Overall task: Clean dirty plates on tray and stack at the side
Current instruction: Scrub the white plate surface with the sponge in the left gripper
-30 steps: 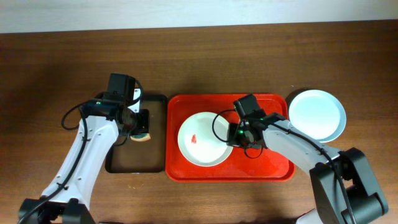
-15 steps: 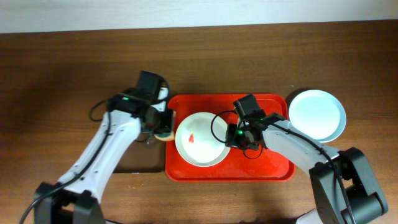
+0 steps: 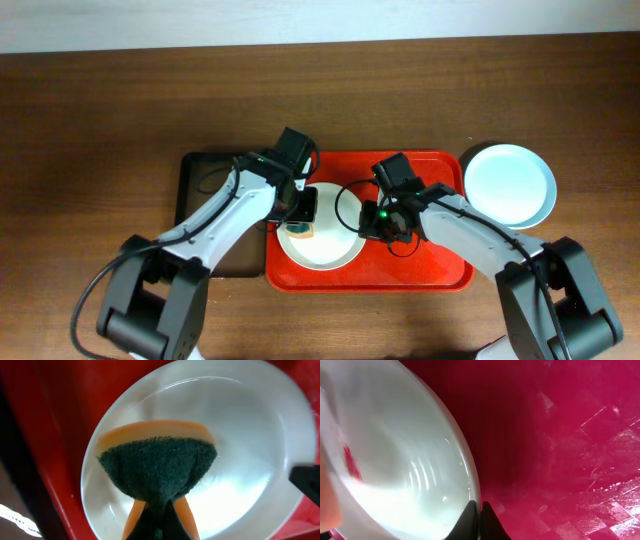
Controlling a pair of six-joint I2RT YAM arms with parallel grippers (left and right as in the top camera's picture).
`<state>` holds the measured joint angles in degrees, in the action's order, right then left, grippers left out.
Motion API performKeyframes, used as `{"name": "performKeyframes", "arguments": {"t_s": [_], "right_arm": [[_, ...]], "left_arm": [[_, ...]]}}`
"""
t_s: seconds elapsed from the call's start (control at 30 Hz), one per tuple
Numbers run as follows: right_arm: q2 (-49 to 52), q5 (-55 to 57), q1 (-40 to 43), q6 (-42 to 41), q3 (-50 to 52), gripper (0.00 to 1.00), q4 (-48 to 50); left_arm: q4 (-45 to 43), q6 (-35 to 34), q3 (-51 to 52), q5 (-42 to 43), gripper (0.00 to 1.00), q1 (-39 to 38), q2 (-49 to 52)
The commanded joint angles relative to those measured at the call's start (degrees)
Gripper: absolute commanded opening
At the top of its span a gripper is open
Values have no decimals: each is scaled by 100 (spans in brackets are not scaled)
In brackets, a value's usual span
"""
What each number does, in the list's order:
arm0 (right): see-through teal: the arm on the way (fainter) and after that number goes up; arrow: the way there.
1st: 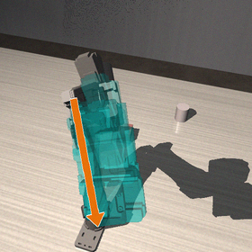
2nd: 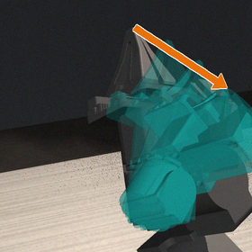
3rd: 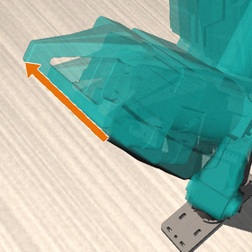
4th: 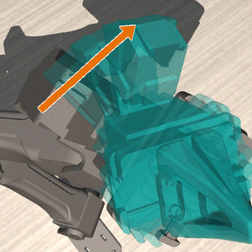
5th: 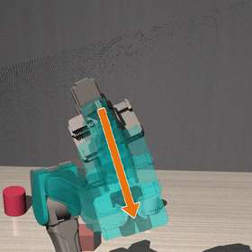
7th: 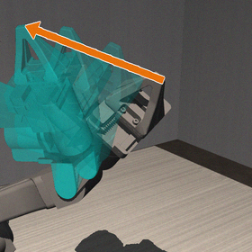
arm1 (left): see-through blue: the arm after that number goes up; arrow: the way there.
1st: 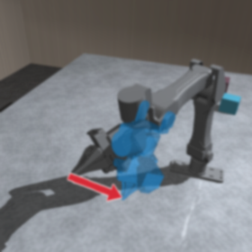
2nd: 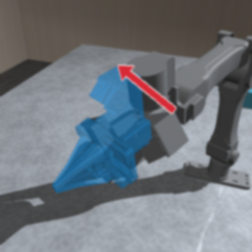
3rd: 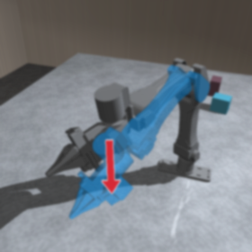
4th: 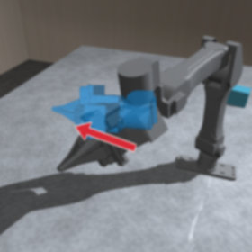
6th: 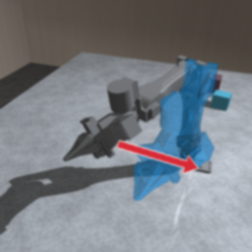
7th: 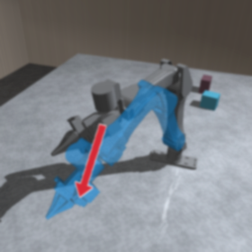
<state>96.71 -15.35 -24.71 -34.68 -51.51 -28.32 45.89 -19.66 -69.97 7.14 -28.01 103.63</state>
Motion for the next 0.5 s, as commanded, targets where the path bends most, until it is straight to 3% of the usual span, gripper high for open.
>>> {"name": "performKeyframes", "arguments": {"t_s": [0.0,0.27,0.47], "right_arm": [[44,120,-52,-26,52,4,28],[44,120,-52,-26,52,4,28],[44,118,-52,-26,52,4,28]], "left_arm": [[-72,-332,-90,-245,0,-11,297],[-151,-361,-87,11,0,-74,1032],[-149,310,-96,1572,0,-24,1167]]}}
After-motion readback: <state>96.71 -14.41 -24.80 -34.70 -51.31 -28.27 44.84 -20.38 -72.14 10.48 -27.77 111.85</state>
